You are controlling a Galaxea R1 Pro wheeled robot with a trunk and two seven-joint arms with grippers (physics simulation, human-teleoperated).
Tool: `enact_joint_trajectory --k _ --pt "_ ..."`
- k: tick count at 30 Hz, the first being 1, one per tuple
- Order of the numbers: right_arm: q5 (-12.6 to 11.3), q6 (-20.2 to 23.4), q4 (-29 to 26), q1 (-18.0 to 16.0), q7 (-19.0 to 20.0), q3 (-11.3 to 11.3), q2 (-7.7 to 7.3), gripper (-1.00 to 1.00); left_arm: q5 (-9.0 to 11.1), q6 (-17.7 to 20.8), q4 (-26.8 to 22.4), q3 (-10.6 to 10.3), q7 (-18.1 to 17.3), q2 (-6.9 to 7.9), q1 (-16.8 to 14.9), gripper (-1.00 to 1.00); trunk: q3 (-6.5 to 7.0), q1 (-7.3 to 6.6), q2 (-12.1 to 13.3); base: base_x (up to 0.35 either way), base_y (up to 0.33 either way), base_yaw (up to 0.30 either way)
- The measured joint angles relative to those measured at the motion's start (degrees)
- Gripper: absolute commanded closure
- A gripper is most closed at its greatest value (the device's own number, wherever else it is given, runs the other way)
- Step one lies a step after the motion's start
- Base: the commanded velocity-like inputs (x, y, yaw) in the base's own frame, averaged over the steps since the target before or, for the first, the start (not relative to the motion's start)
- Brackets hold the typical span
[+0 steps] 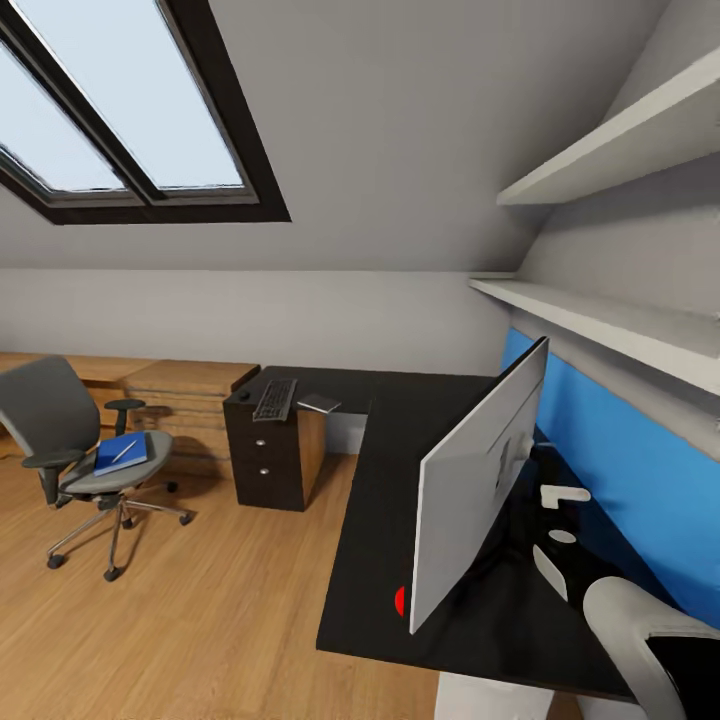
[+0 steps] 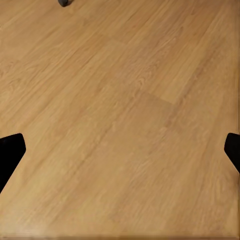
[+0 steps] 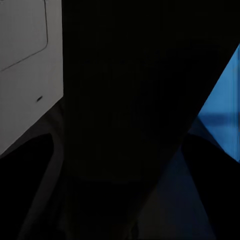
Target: In the bedroom, organize the workspace by keeping the computer under the desk, ensuring the monitor is on the desk, placing the keyboard on the desk next to the monitor, placing the mouse on the desk next to the keyboard, moving the folder from the swivel chair onto the desk next to the mouse, stacking the notebook on top of the folder with the pen on top of the notebook, and positioning the swivel chair next to the desk.
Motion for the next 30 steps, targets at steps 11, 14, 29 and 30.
enact_joint_trajectory --k 11,14,29,30 --pt "0.08 -0.04 -0.02 -0.02 -0.08 -0.09 0.0 1.0 0.0 -0.01 0.01 0.0 0.01 -0.01 -0.01 -1.0 0.0 -0.01 0.0 -0.007 -0.09 0.0" --pt "0.08 -0.08 -0.02 -0.02 -0.1 -0.18 -0.03 1.0 0.01 -0.01 0.01 0.0 0.01 0.0 0.0 -1.0 0.0 -0.01 0.0 0.0 -0.238 0.0" --pt "0.0 0.02 0.0 0.0 -0.26 -0.21 -0.05 1.0 -0.01 -0.07 -0.01 0.01 0.04 0.0 0.0 -1.0 0.0 -0.02 -0.01 0.019 -0.027 0.0" --pt "0.03 0.03 -0.01 -0.01 -0.26 -0.27 -0.05 1.0 -0.01 -0.07 -0.01 0.01 0.04 0.0 0.0 -1.0 0.0 -0.03 0.0 0.234 -0.001 0.0"
